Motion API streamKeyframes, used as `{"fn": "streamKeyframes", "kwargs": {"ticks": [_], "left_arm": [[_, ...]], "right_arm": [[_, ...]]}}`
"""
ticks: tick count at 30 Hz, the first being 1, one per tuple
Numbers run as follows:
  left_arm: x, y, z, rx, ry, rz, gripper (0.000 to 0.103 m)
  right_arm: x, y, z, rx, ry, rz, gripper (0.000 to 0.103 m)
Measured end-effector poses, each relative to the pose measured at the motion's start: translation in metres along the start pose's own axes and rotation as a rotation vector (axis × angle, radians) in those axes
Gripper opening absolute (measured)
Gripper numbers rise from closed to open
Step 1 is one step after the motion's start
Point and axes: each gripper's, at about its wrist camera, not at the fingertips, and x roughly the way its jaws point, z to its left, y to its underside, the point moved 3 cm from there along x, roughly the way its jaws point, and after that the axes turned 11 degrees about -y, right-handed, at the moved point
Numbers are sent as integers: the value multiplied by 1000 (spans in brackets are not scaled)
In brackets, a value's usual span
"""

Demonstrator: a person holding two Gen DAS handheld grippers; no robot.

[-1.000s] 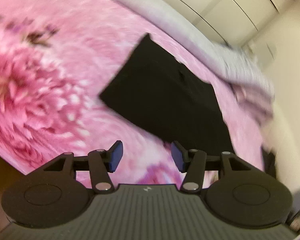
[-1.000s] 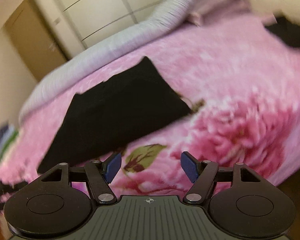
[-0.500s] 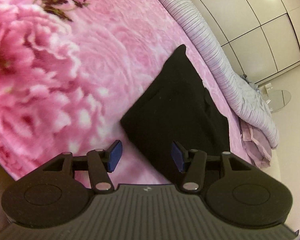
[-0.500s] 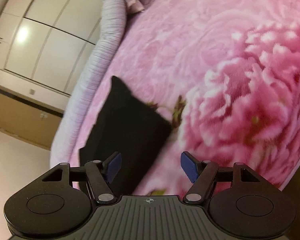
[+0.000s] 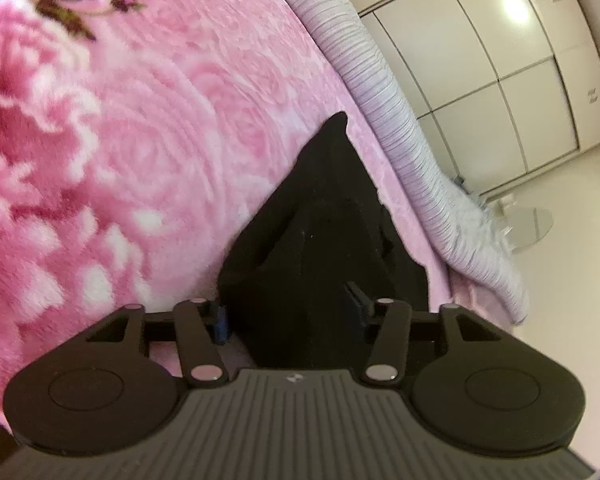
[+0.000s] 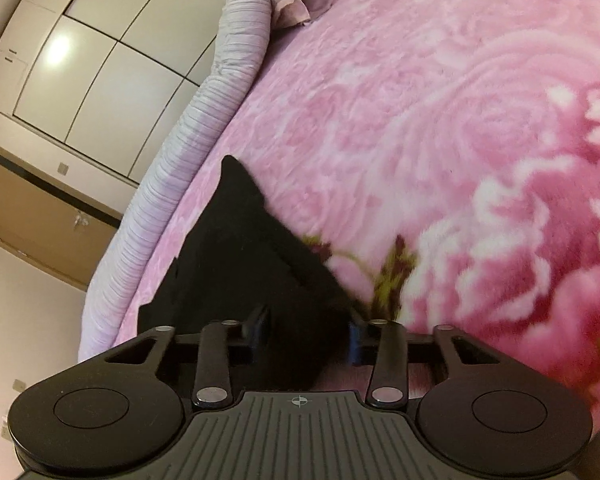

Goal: Fold clothes
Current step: 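Grasp the folded skirt's edge with both grippers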

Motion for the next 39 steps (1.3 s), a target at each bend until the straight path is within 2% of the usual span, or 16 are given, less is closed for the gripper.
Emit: {"fn": "streamKeyframes", "kwargs": {"ticks": [3,8,9,10,14,20,23,28,34,39], "left_arm": [[1,1,3,-11,20,-7,43],[7,-1,0,18,19,0,41],[10,-1,-1,30,14,6,31],[12,-2,-1,41,8,12,17],[16,-4,3,66,18,32,12],[-5,-2,-5,142,34,-1,11],[-23,0,-10,180,53,-12,10],[-69,20,5,190,68,17,10],[-133,57,43,155,55,78,10],[-165,75,60,114,42,130,10]], "right_arm": [[2,-2,-3,5,-14,6,29],[2,-4,-5,9,-42,15,28],[3,-5,-5,11,-43,19,28],[5,-6,-5,9,-43,23,28],[10,-8,-3,-21,-33,37,18],[-3,-4,4,-29,-32,5,15],[-18,-2,11,-14,-56,-1,15],[-59,6,9,50,-82,18,15],[-132,29,11,42,-89,80,15],[-178,48,13,55,-82,127,15]]}}
